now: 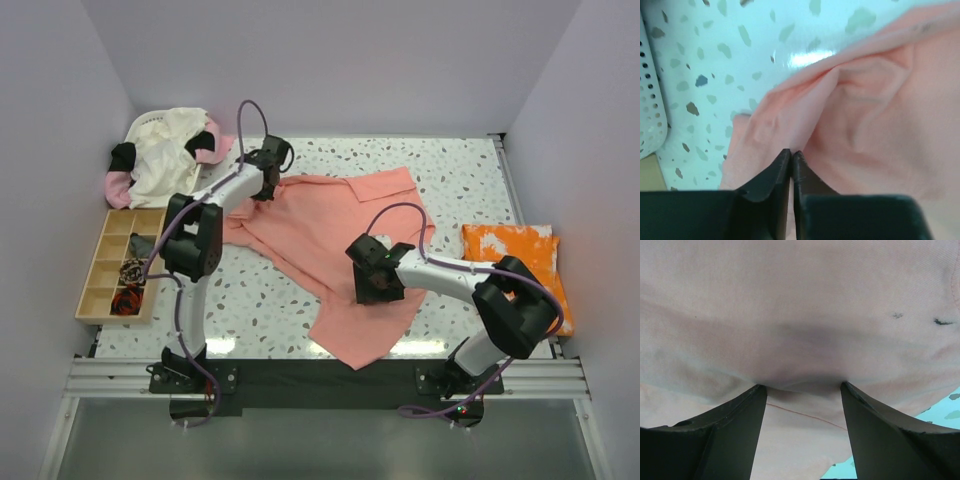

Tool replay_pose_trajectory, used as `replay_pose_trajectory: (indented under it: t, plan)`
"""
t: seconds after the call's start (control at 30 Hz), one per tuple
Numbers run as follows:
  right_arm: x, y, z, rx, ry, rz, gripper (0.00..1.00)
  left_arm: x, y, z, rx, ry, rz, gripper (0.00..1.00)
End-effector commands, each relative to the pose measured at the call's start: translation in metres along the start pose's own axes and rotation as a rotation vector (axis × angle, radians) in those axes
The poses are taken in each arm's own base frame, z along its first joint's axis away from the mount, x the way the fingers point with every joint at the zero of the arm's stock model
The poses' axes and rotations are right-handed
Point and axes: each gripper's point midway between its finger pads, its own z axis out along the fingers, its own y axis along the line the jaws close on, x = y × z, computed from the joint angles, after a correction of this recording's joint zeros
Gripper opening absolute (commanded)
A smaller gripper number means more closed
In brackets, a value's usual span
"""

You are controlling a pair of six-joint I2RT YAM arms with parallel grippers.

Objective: Fold and stack the t-shirts
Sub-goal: Flatten out the tshirt

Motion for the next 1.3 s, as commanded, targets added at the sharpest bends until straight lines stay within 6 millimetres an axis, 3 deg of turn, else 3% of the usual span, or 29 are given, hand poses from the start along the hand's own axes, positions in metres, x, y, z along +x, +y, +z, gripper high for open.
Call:
replay_pose_trajectory:
  t: [0.0, 0.23, 0.3, 0.4, 0.43, 0.5, 0.6, 0.63, 0.8, 0.83, 0.9, 0.93, 0.97, 1.03, 1.07, 1.1, 1.13, 1.17, 1.2, 1.23, 1.27]
  plan:
    - [0.018, -0.01, 0.021, 0.05, 0.057, -0.011, 0.66, -0.049, 0.017, -0.008, -0.079, -0.099, -0.017, 0.0]
    - [0.032, -0.019, 0.029, 0.075, 0.098, -0.018, 0.63, -0.113, 0.032, -0.006, -0.14, -0.239, -0.03, 0.0]
    - [0.036, -0.021, 0.031, 0.082, 0.109, -0.022, 0.63, -0.136, 0.045, -0.008, -0.161, -0.299, -0.038, 0.0]
    - [0.04, -0.024, 0.031, 0.091, 0.121, -0.021, 0.63, -0.151, 0.067, 0.003, -0.215, -0.327, -0.069, 0.0]
    - [0.04, -0.024, 0.03, 0.092, 0.123, -0.02, 0.63, -0.149, 0.07, 0.013, -0.225, -0.318, -0.072, 0.0]
    - [0.04, -0.025, 0.03, 0.095, 0.121, -0.019, 0.62, -0.145, 0.095, 0.021, -0.296, -0.299, -0.112, 0.02]
    - [0.038, -0.026, 0.028, 0.102, 0.11, -0.014, 0.63, -0.128, 0.123, 0.038, -0.351, -0.264, -0.171, 0.3]
    - [0.036, -0.024, 0.028, 0.096, 0.103, -0.012, 0.63, -0.129, 0.135, 0.037, -0.361, -0.274, -0.196, 0.32]
    - [0.023, -0.021, 0.028, 0.108, 0.074, -0.022, 0.62, -0.152, 0.138, 0.029, -0.299, -0.383, -0.223, 0.38]
    - [0.02, -0.021, 0.027, 0.108, 0.069, -0.029, 0.62, -0.156, 0.137, 0.026, -0.286, -0.39, -0.229, 0.54]
    - [0.005, -0.015, 0.023, 0.098, 0.034, -0.035, 0.62, -0.161, 0.132, 0.012, -0.228, -0.383, -0.243, 0.64]
    - [-0.001, -0.013, 0.021, 0.095, 0.022, -0.047, 0.63, -0.159, 0.124, 0.005, -0.203, -0.373, -0.258, 0.68]
    - [-0.007, -0.011, 0.018, 0.09, 0.008, -0.052, 0.63, -0.143, 0.113, 0.005, -0.169, -0.318, -0.26, 0.71]
    - [-0.029, -0.005, 0.008, 0.077, -0.04, -0.068, 0.63, -0.133, 0.101, -0.024, -0.121, -0.311, -0.277, 0.72]
    - [-0.044, 0.003, -0.001, 0.055, -0.074, -0.067, 0.63, -0.101, 0.08, -0.016, -0.066, -0.236, -0.27, 0.73]
    - [-0.052, 0.006, -0.004, 0.049, -0.093, -0.073, 0.64, -0.1, 0.085, -0.044, -0.056, -0.272, -0.291, 0.73]
    - [-0.059, 0.005, -0.007, 0.049, -0.103, -0.089, 0.64, -0.088, 0.079, -0.05, -0.048, -0.261, -0.302, 0.73]
    - [-0.074, 0.012, -0.014, 0.035, -0.132, -0.088, 0.64, -0.058, 0.061, -0.044, 0.018, -0.194, -0.305, 0.74]
    - [-0.081, 0.01, -0.016, 0.041, -0.141, -0.088, 0.64, -0.055, 0.064, -0.064, 0.053, -0.215, -0.328, 0.74]
    - [-0.089, 0.01, -0.019, 0.041, -0.153, -0.1, 0.64, -0.042, 0.057, -0.07, 0.091, -0.189, -0.368, 0.74]
    - [-0.102, 0.013, -0.024, 0.031, -0.175, -0.089, 0.64, -0.012, 0.049, -0.064, 0.105, -0.131, -0.361, 0.74]
